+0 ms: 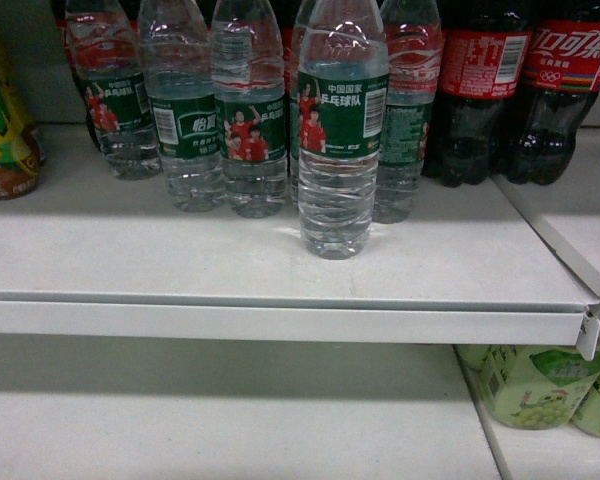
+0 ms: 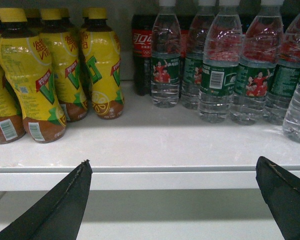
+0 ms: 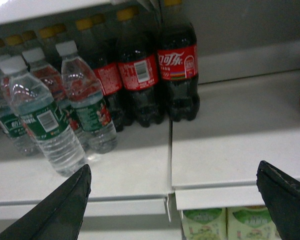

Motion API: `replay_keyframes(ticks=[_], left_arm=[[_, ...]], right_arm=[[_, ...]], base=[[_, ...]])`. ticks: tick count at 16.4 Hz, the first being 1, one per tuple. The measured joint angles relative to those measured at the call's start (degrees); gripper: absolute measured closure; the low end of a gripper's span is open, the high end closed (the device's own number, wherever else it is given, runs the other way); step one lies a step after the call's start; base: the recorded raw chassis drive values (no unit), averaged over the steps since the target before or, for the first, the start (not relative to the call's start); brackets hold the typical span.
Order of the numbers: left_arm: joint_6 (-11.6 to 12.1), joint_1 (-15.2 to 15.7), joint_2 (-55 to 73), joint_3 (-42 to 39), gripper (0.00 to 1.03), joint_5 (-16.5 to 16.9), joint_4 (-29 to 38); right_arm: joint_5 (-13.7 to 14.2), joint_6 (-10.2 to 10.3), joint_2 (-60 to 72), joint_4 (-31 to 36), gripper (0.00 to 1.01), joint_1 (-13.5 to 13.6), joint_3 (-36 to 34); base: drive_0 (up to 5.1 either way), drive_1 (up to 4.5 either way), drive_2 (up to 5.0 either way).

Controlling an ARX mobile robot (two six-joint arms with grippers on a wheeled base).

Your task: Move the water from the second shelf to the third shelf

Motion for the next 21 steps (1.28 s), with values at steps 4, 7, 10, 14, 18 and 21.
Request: replay_keyframes(ticks=[4,7,10,14,18,21], left_arm=[[0.0,0.0,0.0,0.0,0.05,0.0,0.0],[0.0,0.0,0.0,0.0,0.05,0.0,0.0],[0.0,0.0,0.0,0.0,0.05,0.0,0.0],[0.0,0.0,0.0,0.0,0.05,0.0,0.0],[0.0,0.0,0.0,0.0,0.05,0.0,0.0],[0.0,0.0,0.0,0.0,0.05,0.0,0.0]], right_arm=[[0.0,-1.8,22.0,16.1,0.03,4.5,11.5],[2.3,-3.1,33.5,19.9,0.03,10.3,18.8],[5.7,-5.5,42.5,23.5,0.03,19.8,19.0],[11.3,-7.0,53.9,29.7,0.03,28.8,17.3],[11.7,-8.3,60.3,29.2,0.03,36.0,20.7],[12.4,-8.6,63.5,29.9,0.03,39.3,22.5]], base=[[0.0,0.0,0.0],[0.0,0.0,0.0],[0.0,0.0,0.0],[0.0,0.0,0.0],[0.0,0.0,0.0],[0.0,0.0,0.0]])
